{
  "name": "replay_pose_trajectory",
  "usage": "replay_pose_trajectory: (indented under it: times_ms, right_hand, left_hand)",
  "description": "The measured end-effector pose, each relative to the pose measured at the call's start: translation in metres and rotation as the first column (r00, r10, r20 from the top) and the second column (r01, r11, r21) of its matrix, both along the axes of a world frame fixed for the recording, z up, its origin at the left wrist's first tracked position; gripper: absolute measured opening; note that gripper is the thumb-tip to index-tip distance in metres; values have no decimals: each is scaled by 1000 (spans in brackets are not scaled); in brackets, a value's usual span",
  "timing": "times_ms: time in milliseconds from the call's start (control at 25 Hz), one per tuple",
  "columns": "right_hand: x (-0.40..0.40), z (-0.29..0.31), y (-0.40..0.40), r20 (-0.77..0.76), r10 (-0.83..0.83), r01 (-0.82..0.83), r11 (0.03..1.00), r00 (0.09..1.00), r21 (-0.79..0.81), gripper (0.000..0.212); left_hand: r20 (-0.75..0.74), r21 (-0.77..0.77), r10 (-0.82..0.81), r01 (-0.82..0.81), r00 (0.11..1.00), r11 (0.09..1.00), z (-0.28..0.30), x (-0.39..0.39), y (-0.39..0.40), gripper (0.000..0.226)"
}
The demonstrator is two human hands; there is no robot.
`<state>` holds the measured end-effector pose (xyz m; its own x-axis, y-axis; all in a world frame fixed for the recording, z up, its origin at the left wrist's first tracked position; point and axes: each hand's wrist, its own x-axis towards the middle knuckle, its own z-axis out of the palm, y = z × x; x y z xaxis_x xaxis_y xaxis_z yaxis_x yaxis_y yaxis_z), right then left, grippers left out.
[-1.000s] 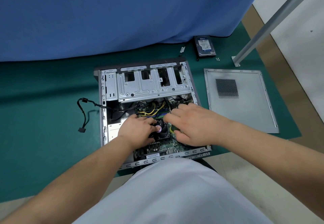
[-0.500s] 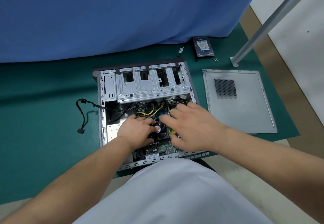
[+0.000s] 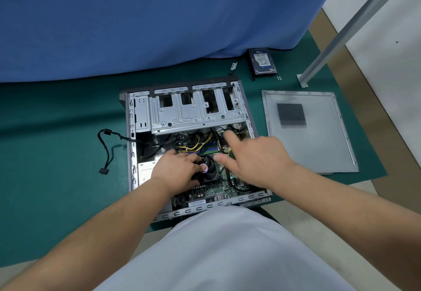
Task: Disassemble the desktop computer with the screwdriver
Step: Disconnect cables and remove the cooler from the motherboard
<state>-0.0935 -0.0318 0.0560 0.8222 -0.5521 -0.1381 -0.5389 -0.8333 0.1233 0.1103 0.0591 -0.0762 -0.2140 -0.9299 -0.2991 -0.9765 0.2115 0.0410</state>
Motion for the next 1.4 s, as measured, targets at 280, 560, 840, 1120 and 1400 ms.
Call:
replay_pose_trajectory:
  times_ms: [280,560,840,1120,1400]
  right_hand:
    - [0,4,1,13,361,-356,910,932,213,24]
    - [5,-2,5,-4,4,-5,997,1000,-80,45]
    - [6,4,0,2,116,-116,988,993,103,43]
    - [3,1,-9,-17,342,-339,936,939,95,31]
    - [1,-5,1,12,-90,91,993,996,-75,68]
  left_hand:
    - [-12,-6,-4,4,1000,1000,-1,1,0,53]
    - [-11,-2,-6,6,1000,1000,-1,1,0,55]
    - [-13,-5,-6,6,1000,1000,1,1,0,54]
    - [-17,-3,0,0,1000,1000,1,1,0,54]
    - [-7,3,4,-4,1000,1000,1,0,0,55]
